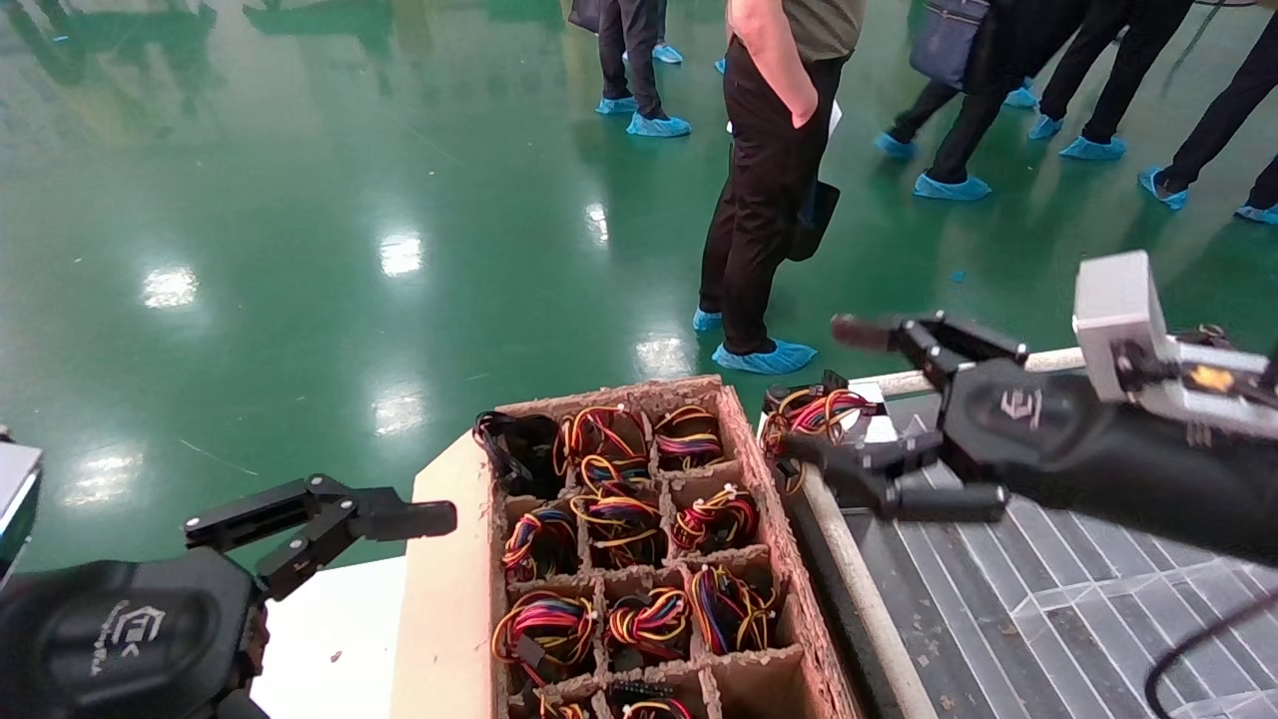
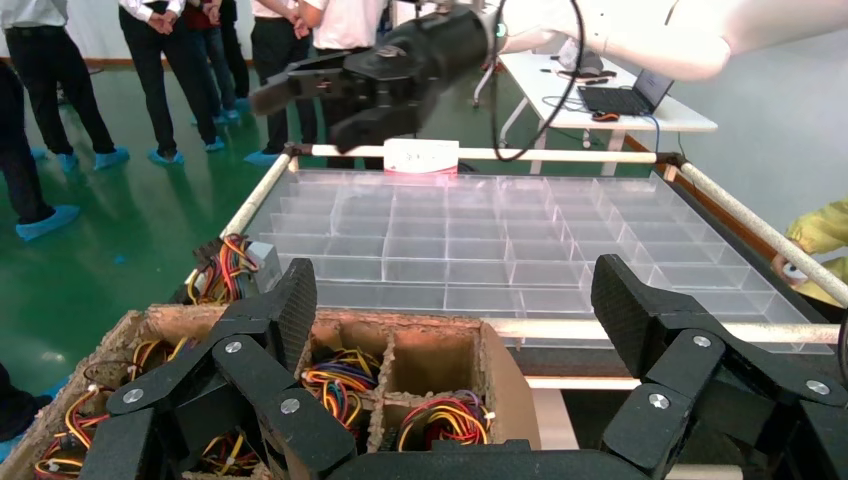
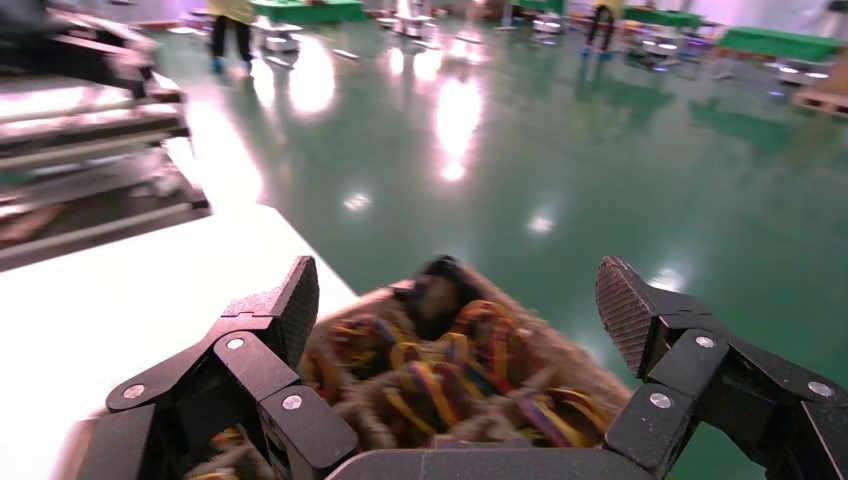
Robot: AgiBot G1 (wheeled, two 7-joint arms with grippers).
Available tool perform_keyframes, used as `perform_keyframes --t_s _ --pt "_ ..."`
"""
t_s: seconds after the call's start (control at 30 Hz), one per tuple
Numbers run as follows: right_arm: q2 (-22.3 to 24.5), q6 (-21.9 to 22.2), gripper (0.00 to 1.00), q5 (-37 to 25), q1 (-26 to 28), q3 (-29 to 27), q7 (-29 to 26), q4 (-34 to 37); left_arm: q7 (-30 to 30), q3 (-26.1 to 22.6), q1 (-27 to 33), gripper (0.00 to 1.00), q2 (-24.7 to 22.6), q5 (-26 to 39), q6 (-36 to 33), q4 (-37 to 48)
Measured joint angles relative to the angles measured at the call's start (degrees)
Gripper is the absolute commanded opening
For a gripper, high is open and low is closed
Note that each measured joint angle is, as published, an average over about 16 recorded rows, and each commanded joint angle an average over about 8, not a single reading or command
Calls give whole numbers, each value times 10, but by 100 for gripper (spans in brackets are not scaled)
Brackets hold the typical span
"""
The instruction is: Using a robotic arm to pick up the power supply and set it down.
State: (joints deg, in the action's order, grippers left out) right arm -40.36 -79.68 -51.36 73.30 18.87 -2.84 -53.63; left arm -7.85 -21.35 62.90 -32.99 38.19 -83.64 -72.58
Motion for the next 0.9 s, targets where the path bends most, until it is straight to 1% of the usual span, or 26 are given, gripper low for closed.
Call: perform_keyframes --t_s 0.3,0.47,0.67,0.9 --pt "29 -33 100 52 -65 -16 -44 -110 0 0 0 100 0 0 0 0" --pt "41 -46 100 73 -90 -22 -61 -154 0 0 0 100 0 0 0 0" --pt "49 -55 100 87 -107 -26 -73 -183 0 0 0 100 0 0 0 0" --pt "49 -56 100 88 -109 -26 -74 -187 0 0 0 100 0 0 0 0"
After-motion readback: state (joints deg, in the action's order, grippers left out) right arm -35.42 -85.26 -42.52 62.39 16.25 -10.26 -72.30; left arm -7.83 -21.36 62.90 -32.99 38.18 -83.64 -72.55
